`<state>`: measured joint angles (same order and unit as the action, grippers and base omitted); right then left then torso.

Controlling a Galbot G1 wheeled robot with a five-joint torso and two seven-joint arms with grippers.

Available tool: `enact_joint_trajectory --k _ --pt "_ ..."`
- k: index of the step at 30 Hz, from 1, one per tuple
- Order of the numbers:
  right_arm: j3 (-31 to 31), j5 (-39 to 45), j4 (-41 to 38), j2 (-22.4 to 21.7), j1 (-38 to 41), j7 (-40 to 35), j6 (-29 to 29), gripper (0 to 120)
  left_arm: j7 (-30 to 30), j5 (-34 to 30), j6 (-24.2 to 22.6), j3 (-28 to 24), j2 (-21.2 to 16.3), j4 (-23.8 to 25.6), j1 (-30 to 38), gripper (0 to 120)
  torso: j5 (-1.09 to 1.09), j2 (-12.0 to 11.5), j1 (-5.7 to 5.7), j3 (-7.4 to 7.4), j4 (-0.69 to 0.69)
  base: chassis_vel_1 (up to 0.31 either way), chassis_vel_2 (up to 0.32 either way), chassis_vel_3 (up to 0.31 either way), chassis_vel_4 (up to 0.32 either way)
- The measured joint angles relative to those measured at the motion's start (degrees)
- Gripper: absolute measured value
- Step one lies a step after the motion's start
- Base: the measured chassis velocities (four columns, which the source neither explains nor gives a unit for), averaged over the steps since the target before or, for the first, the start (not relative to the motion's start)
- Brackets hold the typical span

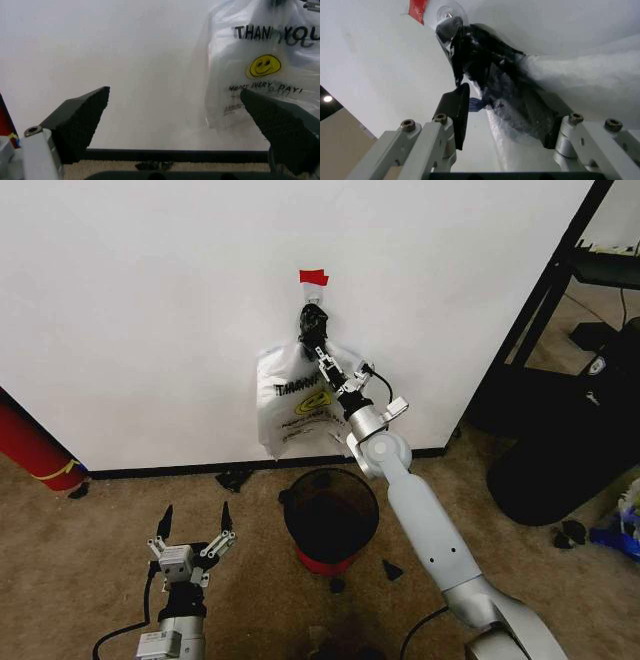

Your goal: Pick up the garbage bag from the wall and place it over the trash bin.

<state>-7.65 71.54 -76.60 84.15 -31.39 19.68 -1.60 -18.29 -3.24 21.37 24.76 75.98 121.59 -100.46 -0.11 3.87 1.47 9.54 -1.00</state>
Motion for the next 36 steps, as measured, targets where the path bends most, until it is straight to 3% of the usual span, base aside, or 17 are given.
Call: enact_joint_trajectory --k 5,16,24,36 --pt "0.07 -0.04 0.09 -0.10 0.26 0.00 0.01 39 0.00 -0.02 0.09 -0.02 0.05 0.06 -0.03 100 0.00 0.00 0.00 0.00 0.00 0.000 0.000 0.000 0.000" --pt "0.00 -0.13 0.22 -0.18 0.36 -0.04 0.00 1 0.00 -0.76 0.07 -0.73 0.37 0.42 -0.32 100 0.00 0.00 0.00 0.00 0.00 0.000 0.000 0.000 0.000" --pt "-0.57 -0.02 0.97 -0.19 0.90 0.09 0.04 0 0.04 -0.34 0.42 -0.86 0.69 0.66 -0.95 100 0.00 0.00 0.00 0.00 0.00 0.000 0.000 0.000 0.000" --pt "-0.02 -1.94 -7.31 -3.02 -6.80 0.91 0.84 0 0.05 -0.46 0.43 -1.46 0.35 0.08 0.00 100 -0.01 0.00 0.00 0.00 -0.01 0.000 0.000 0.000 0.000"
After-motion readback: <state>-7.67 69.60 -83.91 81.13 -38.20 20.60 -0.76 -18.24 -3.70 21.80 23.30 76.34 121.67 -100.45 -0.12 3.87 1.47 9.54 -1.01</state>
